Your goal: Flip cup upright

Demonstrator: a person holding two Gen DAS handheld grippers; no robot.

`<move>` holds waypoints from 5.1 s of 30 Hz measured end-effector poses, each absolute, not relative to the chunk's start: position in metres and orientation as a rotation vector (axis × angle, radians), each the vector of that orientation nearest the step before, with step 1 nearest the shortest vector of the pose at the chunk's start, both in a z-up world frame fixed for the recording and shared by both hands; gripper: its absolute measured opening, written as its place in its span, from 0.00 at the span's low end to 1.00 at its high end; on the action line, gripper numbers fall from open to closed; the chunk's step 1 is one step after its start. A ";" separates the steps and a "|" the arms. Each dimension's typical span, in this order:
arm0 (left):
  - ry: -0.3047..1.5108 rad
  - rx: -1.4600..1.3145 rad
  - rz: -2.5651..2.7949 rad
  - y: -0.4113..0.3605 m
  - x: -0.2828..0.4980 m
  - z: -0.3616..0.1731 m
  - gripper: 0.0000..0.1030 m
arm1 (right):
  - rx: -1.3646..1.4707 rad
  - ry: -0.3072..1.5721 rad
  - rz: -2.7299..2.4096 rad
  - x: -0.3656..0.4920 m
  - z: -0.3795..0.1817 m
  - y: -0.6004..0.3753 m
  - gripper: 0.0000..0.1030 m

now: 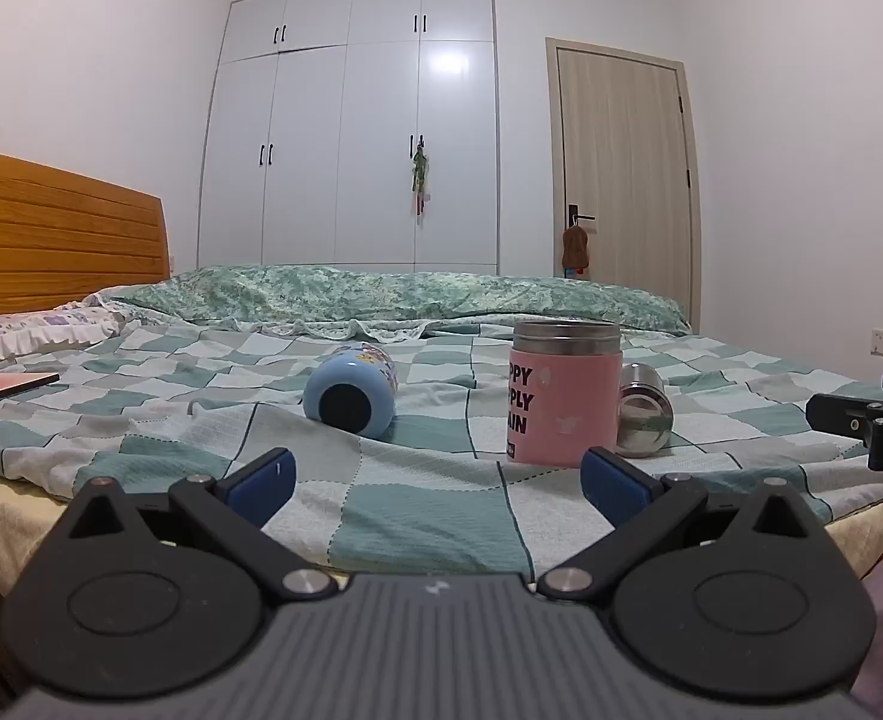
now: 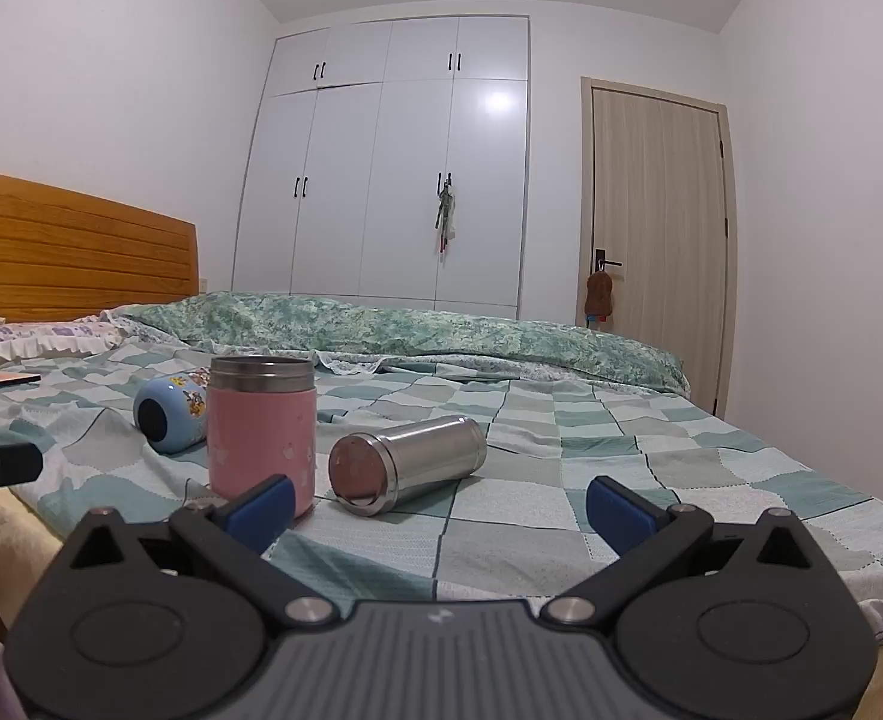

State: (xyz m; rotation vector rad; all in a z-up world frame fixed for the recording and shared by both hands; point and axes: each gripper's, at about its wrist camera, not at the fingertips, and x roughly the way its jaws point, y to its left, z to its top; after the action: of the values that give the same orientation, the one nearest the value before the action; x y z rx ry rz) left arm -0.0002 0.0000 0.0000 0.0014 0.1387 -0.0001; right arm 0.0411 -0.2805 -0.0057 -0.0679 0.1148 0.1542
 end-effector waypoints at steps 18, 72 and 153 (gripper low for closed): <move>0.139 0.000 -0.001 0.000 0.000 0.000 1.00 | -0.068 0.116 0.154 0.041 -0.005 -0.281 1.00; 0.137 -0.001 0.000 0.000 0.000 0.000 1.00 | -0.069 0.116 0.154 0.041 -0.006 -0.280 1.00; 0.370 0.105 -0.023 0.230 0.238 0.041 1.00 | -0.128 0.742 0.317 0.358 0.052 0.047 1.00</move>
State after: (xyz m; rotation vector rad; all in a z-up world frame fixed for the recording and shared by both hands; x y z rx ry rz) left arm 0.2375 0.2303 0.0413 0.1045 0.3701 -0.0228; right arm 0.3581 0.0468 0.0516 -0.1283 0.7424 0.3173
